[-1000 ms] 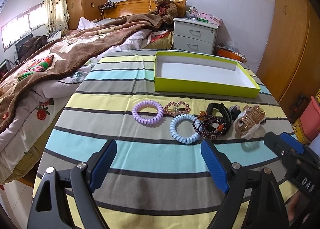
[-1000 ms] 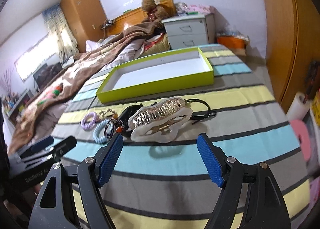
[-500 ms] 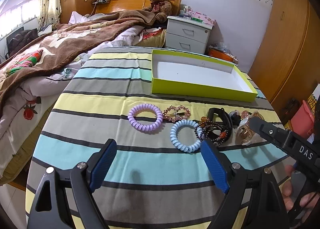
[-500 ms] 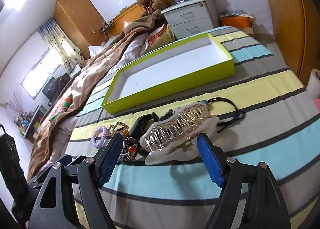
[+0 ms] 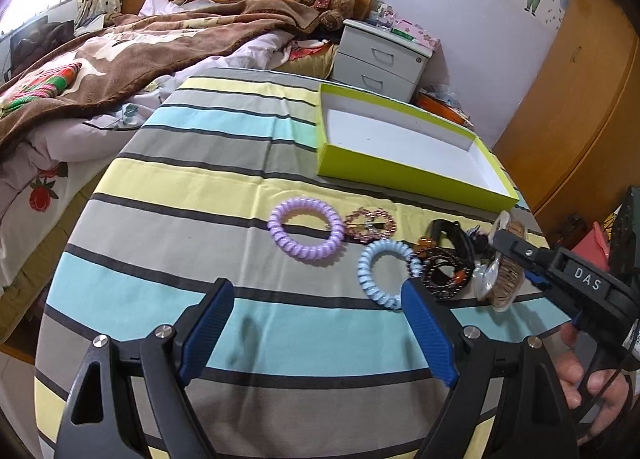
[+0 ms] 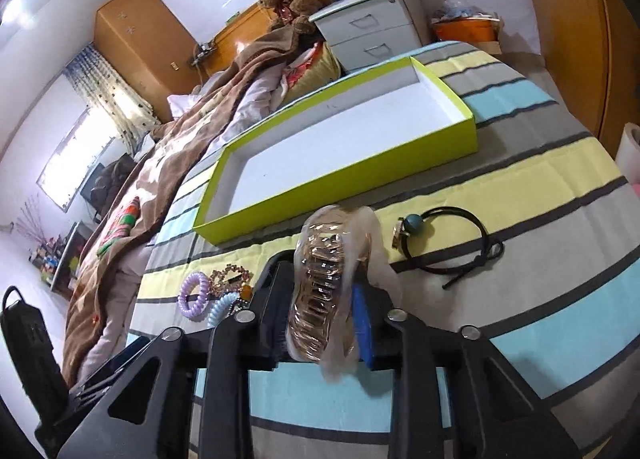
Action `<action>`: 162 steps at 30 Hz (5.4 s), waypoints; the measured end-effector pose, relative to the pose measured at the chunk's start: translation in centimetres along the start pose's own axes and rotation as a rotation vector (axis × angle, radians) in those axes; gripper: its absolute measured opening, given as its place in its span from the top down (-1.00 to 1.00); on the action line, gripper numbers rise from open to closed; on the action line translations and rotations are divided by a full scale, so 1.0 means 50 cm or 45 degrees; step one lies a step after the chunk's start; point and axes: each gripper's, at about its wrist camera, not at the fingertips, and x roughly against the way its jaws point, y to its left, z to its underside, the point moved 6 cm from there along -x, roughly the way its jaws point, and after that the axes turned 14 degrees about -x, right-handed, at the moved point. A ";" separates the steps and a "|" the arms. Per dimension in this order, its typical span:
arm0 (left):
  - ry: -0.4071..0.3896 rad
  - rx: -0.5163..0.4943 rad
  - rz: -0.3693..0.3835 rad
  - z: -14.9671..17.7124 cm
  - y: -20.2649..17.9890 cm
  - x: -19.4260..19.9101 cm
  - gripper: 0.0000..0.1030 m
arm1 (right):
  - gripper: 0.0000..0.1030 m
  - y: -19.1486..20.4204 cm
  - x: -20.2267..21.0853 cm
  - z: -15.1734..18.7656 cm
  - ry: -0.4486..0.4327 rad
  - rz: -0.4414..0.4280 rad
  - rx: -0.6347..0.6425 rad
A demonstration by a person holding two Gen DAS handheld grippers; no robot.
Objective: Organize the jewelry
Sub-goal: 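Grasp the clear-and-gold claw clip with the right gripper and lift it, then grasp the lilac coil hair tie with the left gripper while the right carries the clip, then release the lilac hair tie into the green box while the right releases the clip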
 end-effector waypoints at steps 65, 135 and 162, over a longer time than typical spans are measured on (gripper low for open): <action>0.131 -0.490 -0.038 -0.064 -0.054 -0.114 0.38 | 0.28 -0.068 0.069 0.064 0.173 0.354 0.693; -0.014 -0.415 0.038 -0.267 -0.083 -0.089 0.79 | 0.74 0.041 0.010 -0.191 -0.084 0.388 0.793; 0.131 -0.381 0.074 -0.344 -0.094 -0.298 0.79 | 0.75 0.028 -0.221 -0.273 0.107 0.478 0.831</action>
